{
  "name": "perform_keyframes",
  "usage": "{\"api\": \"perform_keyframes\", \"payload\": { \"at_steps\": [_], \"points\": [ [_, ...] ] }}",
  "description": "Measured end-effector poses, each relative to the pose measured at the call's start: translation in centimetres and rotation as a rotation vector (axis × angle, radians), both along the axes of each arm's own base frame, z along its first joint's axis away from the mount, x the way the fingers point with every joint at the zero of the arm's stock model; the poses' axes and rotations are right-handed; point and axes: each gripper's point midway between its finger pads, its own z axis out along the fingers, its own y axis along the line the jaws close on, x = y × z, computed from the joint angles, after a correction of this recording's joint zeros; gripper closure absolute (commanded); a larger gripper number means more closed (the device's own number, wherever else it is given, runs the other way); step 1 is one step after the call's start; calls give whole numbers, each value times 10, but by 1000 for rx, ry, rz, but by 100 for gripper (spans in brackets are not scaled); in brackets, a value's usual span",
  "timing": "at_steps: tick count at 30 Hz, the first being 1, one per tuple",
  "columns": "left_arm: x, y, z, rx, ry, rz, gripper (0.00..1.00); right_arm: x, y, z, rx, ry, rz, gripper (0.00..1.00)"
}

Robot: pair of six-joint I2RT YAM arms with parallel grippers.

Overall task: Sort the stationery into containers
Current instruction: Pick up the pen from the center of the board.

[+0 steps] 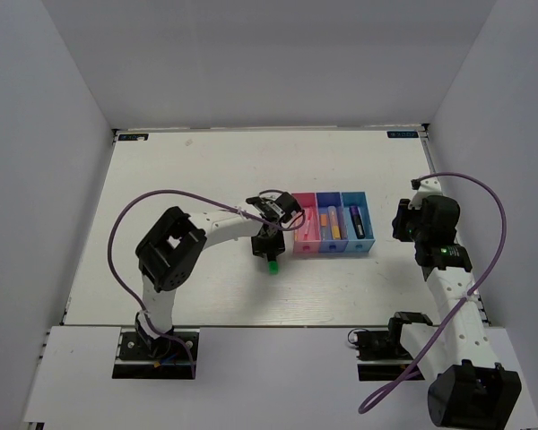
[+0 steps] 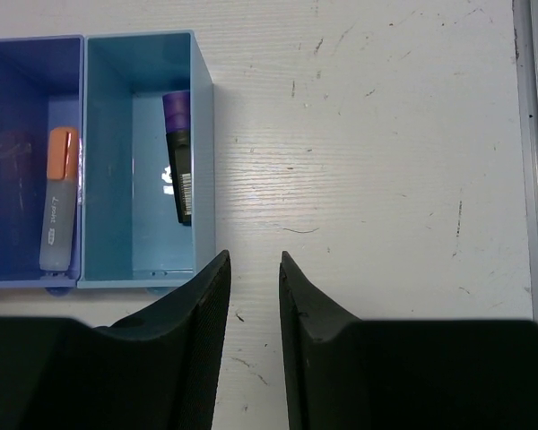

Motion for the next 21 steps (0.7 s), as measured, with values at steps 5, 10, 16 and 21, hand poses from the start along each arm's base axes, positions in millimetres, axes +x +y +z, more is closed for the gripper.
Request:
{"api": "perform_keyframes", "payload": {
  "at_steps": [5,10,16,21],
  "points": [
    [0,-2,-6,3,10,6,45,0,0,0,7,-1,2,68],
    [0,-3,-7,15,14,7,50,0,-1,0,13,-1,-2,68],
    [-1,1,-8,41,6,-2,70,0,-1,1,17,-2,-6,68],
    [-3,3,-8,49,-1,-24,96,-1,-1,2,22,-7,-7,68]
  ]
}}
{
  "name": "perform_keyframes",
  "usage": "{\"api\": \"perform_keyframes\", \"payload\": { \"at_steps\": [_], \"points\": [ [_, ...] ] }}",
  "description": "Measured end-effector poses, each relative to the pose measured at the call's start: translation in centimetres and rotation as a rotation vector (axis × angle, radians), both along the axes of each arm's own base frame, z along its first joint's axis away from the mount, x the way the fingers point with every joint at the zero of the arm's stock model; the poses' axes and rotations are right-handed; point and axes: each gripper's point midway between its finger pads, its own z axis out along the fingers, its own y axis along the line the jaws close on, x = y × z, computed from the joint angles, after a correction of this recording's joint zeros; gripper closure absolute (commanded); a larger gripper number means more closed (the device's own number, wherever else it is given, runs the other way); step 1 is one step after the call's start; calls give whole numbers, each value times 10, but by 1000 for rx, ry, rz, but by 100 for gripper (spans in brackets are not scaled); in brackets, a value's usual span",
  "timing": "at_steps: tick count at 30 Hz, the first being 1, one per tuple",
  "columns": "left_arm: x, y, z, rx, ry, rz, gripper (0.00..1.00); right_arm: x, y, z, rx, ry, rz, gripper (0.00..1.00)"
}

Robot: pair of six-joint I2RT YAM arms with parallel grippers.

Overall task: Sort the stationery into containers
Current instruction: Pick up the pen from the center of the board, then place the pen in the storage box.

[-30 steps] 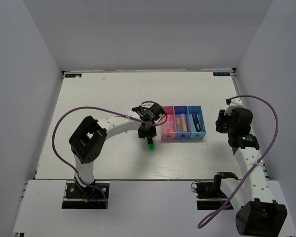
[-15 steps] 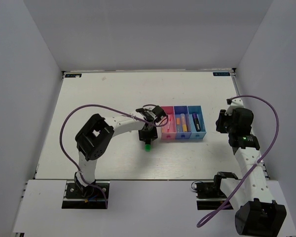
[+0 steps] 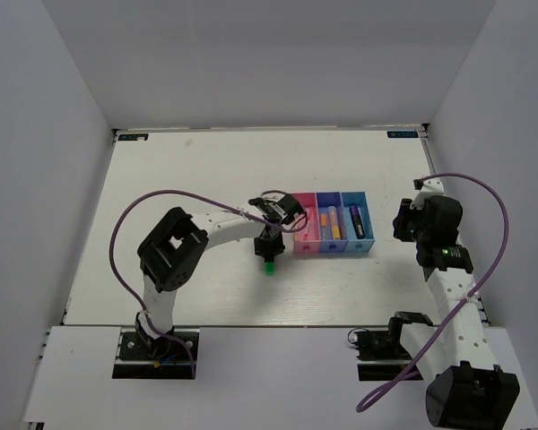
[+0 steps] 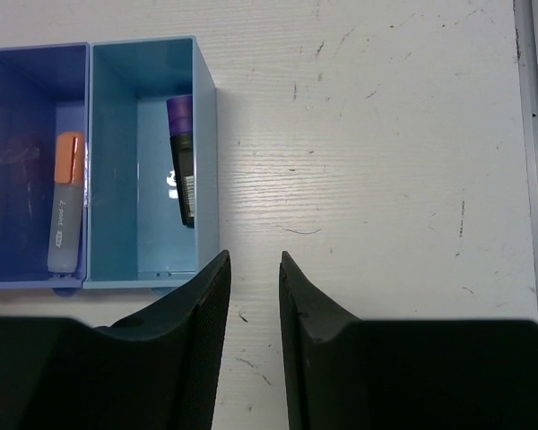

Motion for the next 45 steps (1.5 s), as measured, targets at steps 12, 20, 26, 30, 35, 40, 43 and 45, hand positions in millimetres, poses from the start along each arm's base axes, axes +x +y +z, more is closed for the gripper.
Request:
{"api": "perform_keyframes", "payload": {
  "at_steps": [12,20,26,30,35,40,43,45],
  "points": [
    [-18,-34,75,-145,-119,-196,100,-1,6,2,21,-5,32,100],
    [28,-172,167,-594,-278,-339,100,-2,5,4,10,-14,44,99],
    [57,-246,160,-740,-272,-409,97,-2,1,4,7,-15,32,98],
    [61,-257,140,-771,-231,-397,89,-2,-1,4,8,-15,23,98],
    [72,-252,132,-785,-224,-358,64,-2,-3,5,9,-20,15,89],
    [82,-247,132,-787,-232,-331,55,-3,-4,7,17,-29,16,76],
    [83,-246,131,-786,-231,-323,51,-3,-4,8,21,-30,16,72],
    [83,-246,131,-787,-228,-320,51,-3,-5,8,23,-30,15,72]
  ]
}}
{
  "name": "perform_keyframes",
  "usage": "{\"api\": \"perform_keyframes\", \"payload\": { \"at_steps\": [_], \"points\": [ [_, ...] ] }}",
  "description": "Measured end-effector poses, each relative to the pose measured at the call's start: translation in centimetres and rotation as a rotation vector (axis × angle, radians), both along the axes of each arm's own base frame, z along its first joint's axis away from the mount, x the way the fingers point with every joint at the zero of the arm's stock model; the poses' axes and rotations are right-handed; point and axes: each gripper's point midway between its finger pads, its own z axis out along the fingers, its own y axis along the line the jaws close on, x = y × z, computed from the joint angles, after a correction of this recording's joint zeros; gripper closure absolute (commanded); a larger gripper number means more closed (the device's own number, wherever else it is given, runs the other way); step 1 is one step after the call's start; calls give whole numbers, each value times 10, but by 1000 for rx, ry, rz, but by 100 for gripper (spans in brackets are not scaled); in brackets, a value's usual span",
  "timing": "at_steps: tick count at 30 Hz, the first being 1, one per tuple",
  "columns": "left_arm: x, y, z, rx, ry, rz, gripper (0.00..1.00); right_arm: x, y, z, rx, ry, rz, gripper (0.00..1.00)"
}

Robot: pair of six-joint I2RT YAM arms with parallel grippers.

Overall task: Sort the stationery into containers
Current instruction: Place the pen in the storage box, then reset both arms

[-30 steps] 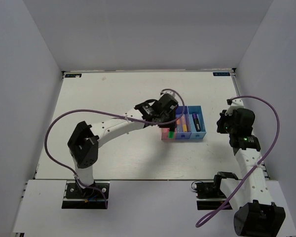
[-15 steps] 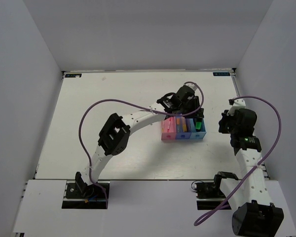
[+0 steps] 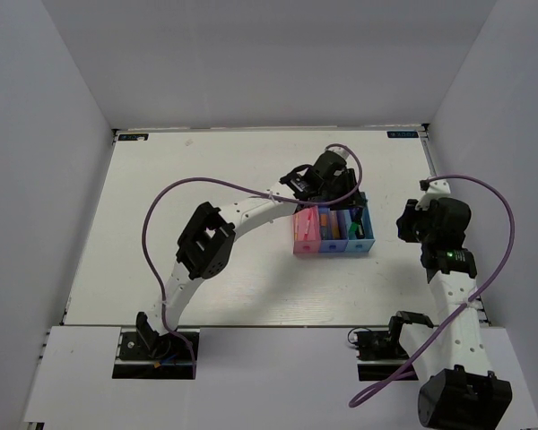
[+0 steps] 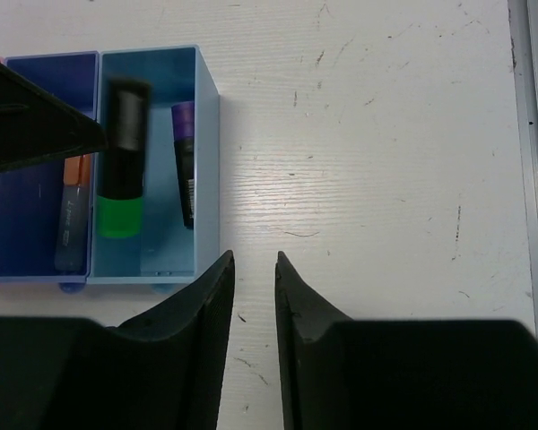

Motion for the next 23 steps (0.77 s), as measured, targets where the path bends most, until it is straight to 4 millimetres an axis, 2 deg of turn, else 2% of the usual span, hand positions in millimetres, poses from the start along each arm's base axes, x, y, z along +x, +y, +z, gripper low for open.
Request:
{"api": "perform_keyframes", "payload": {
  "at_steps": [6,8,9,10,13,14,15,16,17,18,19,20,23],
  "points": [
    [0,0,0,-1,2,2,51,0,-1,0,9,-1,-1,65],
    [0,0,0,-2,2,2,52,0,-2,0,14,-1,-4,52],
    [0,0,-1,-1,1,2,56,0,-2,0,16,-1,-4,44],
    [0,1,-3,0,1,3,60,0,-2,0,19,-1,-3,26],
    [-10,21,-21,64,10,10,79,-1,-1,1,25,-3,6,10],
    [-16,32,-26,98,17,12,79,-1,-1,1,26,-3,4,10],
    [-22,45,-29,135,12,11,76,-1,-2,1,25,-4,-1,10],
    [-28,58,-29,170,7,13,69,-1,-3,1,29,-4,-11,10],
    [-33,73,-24,195,-23,13,38,-1,-4,2,37,-4,-29,10],
    [-44,96,-17,235,-46,18,14,-1,-6,2,44,-4,-51,10],
    [-53,117,-7,259,-71,21,0,-2,-7,2,50,-4,-67,10],
    [-63,139,2,279,-95,33,0,-3,-8,3,62,-4,-87,10],
    [-91,205,51,290,-198,82,0,-7,-6,10,78,-32,-92,10]
  ]
}}
